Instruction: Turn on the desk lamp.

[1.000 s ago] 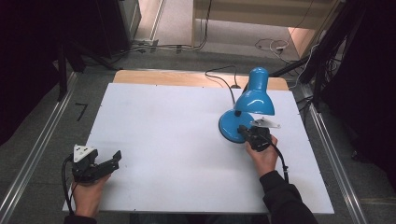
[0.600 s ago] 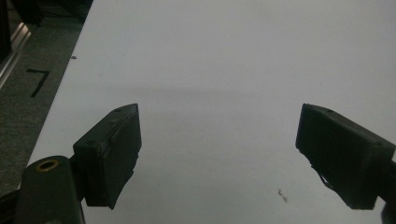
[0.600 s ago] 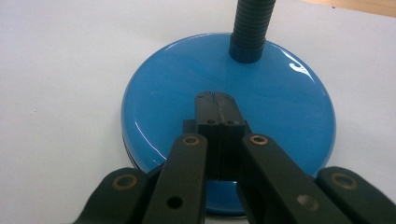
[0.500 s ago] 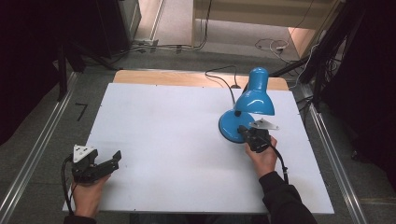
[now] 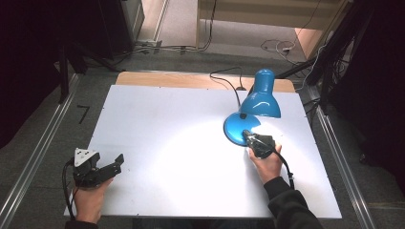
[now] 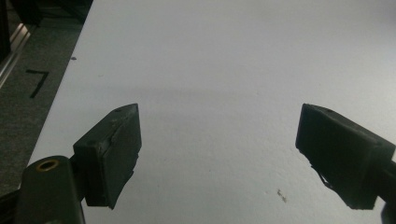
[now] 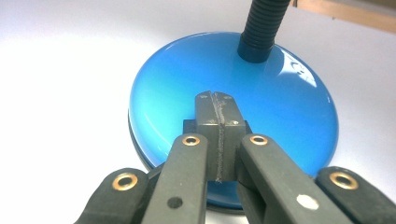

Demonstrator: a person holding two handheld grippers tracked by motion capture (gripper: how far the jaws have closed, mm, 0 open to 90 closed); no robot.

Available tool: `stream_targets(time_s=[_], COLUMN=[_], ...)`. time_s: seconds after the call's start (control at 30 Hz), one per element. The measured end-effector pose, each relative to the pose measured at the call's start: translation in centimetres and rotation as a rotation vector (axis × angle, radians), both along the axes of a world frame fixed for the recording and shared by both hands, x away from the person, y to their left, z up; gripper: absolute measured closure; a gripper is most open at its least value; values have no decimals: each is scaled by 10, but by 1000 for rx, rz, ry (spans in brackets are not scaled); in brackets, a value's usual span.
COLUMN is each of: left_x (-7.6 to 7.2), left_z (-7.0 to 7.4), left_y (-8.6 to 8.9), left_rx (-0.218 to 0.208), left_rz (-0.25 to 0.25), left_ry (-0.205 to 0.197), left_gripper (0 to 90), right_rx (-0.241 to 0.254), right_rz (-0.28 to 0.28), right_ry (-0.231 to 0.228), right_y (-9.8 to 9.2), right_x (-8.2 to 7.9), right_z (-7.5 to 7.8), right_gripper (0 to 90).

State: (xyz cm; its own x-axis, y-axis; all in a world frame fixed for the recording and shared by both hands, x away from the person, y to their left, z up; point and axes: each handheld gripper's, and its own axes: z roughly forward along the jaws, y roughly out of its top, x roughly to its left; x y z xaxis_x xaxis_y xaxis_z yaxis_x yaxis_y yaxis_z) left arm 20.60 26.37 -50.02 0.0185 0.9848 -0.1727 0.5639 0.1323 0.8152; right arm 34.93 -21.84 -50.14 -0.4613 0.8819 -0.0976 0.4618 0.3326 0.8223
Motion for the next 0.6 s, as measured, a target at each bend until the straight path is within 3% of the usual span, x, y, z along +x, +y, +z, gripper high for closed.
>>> stream_targets(time_s=[0.2,0.47,0.6], left_x=[0,0,1], left_z=[0,1,0], left_y=[0,1,1], left_rx=[-2,-4,-3], left_rz=[-1,-5,-6], left_ry=[-3,-4,-3], left_gripper=[148,149,148], right_rx=[23,94,117], right_rz=[-6,-5,15], right_ry=[16,56,54], right_y=[-2,-12,-15], right_x=[0,4,0], right_z=[1,5,11], right_gripper=[881,875,813])
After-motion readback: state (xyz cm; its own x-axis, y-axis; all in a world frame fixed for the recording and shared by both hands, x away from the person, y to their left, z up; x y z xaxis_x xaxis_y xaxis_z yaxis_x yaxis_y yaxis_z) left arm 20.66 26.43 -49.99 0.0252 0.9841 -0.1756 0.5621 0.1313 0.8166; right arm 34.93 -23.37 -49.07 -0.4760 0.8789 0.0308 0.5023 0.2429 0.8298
